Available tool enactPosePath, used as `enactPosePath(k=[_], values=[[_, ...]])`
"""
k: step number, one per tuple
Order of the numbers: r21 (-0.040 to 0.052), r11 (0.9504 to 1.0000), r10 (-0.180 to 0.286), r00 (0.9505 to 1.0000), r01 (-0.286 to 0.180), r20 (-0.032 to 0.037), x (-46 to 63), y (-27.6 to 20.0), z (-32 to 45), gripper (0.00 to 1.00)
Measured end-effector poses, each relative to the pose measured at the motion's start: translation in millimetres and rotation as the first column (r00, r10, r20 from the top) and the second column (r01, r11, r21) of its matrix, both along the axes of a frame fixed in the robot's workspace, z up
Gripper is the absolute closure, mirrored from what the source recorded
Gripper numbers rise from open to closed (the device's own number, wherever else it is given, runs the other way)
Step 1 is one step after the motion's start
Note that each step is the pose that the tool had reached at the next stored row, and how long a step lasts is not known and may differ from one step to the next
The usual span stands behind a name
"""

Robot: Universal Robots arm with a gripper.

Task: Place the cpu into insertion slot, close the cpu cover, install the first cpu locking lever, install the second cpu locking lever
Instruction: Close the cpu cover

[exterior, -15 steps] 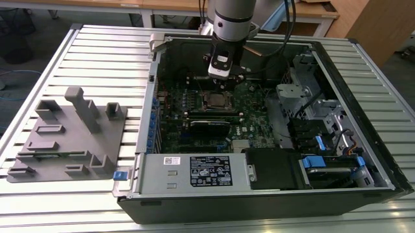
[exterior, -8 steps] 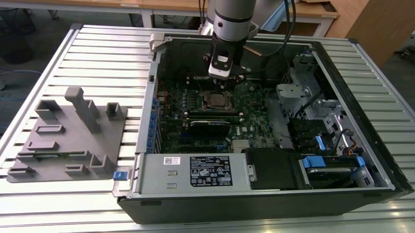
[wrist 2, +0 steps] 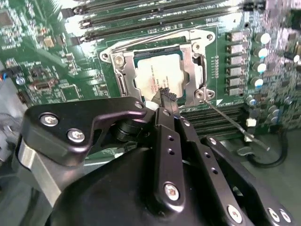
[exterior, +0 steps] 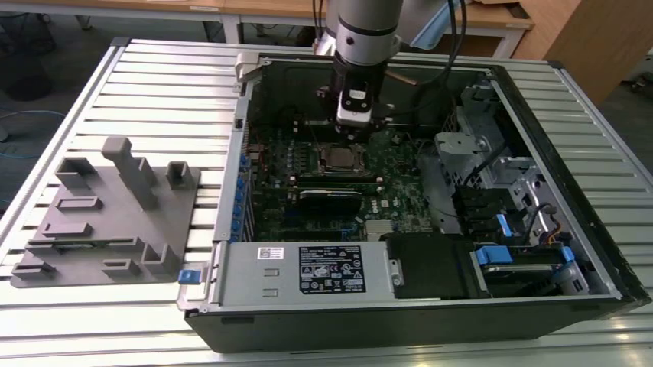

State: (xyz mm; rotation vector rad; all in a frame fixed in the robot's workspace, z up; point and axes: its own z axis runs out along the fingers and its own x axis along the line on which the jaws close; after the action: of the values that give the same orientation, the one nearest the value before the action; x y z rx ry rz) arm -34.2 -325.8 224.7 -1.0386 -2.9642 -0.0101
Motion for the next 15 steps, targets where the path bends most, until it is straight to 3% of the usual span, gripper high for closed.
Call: enactPosePath(k=[15], values=[[-0.0002,0.9997,0.023,0.9997,-0.023,0.0,0.0,0.0,0.0,0.89]])
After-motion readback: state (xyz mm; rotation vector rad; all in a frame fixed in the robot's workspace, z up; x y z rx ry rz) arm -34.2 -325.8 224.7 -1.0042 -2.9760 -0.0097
